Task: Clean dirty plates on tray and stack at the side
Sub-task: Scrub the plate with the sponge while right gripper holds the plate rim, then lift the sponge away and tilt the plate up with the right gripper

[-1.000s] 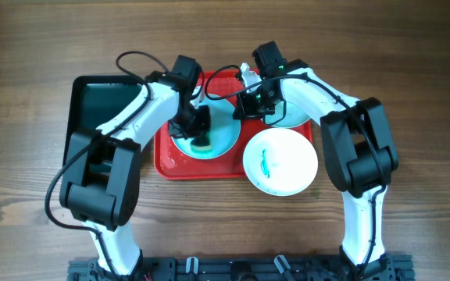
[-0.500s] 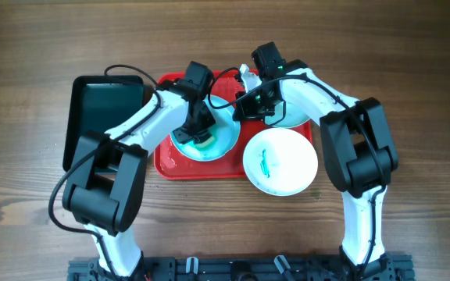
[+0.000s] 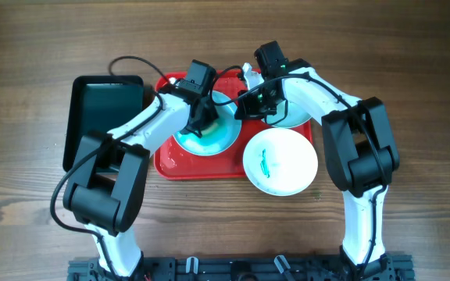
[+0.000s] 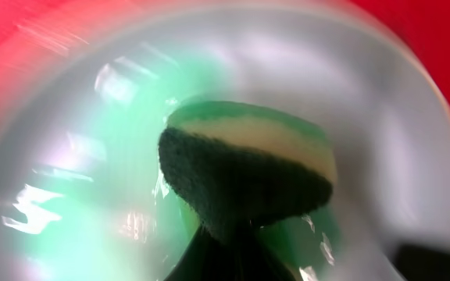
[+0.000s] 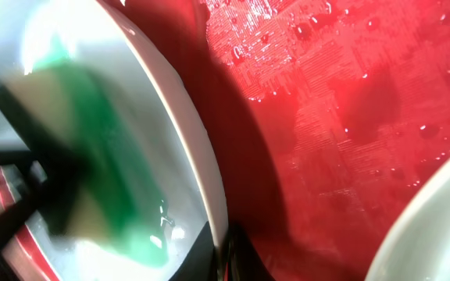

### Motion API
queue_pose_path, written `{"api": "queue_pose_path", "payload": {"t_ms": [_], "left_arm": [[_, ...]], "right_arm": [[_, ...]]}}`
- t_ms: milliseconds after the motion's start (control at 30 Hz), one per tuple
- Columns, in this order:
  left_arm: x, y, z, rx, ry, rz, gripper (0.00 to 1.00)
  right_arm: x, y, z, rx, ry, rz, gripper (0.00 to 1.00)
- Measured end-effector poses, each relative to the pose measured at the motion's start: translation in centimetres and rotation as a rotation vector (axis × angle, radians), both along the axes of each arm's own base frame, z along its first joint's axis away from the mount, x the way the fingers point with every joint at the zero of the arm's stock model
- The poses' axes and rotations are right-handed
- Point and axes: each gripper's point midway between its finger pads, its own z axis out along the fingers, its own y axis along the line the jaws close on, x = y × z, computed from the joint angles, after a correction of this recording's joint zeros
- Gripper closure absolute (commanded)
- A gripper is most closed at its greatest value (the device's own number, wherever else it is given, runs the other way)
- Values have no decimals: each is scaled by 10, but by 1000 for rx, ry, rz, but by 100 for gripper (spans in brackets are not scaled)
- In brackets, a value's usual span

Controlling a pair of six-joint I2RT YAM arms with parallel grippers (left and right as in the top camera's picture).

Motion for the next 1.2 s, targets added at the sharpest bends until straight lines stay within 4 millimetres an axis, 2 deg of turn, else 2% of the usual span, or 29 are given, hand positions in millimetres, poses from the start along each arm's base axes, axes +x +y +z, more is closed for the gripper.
{"api": "queue_pose_path", "payload": {"t_ms": [67, 133, 200, 300, 400, 567, 600, 667, 700, 767, 800, 900, 1000, 1067, 1133, 1200], "left_arm": [[2, 33, 2, 127, -18, 106, 96], [-5, 52, 2, 191, 7, 154, 96], [-11, 56, 1, 207, 34, 153, 96], [-17, 52, -1, 173, 82, 79, 96], [-25, 27, -2, -11, 156, -121, 96], [-38, -34, 8, -381, 175, -398, 96], [-39, -40, 12, -438, 177, -422, 96], [-34, -39, 19, -489, 164, -424, 96], [-17, -26, 30, -519, 130, -384, 96], [5, -7, 44, -527, 86, -323, 96], [22, 12, 54, -517, 50, -263, 96], [49, 58, 71, -466, -20, -141, 96], [43, 86, 71, -394, 7, -60, 96], [37, 90, 67, -356, 39, -43, 96], [32, 92, 62, -312, 64, -27, 96], [32, 93, 61, -287, 64, -24, 96]], "right_arm": [[0, 0, 0, -4, 5, -10, 96], [0, 2, 0, -2, 4, -11, 96], [-1, 5, 0, 1, 0, -3, 96], [-2, 6, 0, -1, 2, -1, 96], [-1, 0, -1, -7, 11, -12, 95], [1, -5, -1, -8, 15, -23, 96], [1, -5, -1, -8, 14, -23, 96], [1, -5, -1, -7, 14, -23, 96], [1, -5, -1, -7, 13, -23, 95], [2, -5, -1, -6, 11, -23, 96], [2, -5, -1, -7, 11, -23, 96], [2, -7, -2, -22, 11, -27, 96], [2, -18, 0, -98, -8, -39, 96], [6, -29, 5, -193, -54, -56, 96], [13, -38, 21, -288, -140, -75, 96], [22, -45, 50, -391, -266, -106, 96]]}}
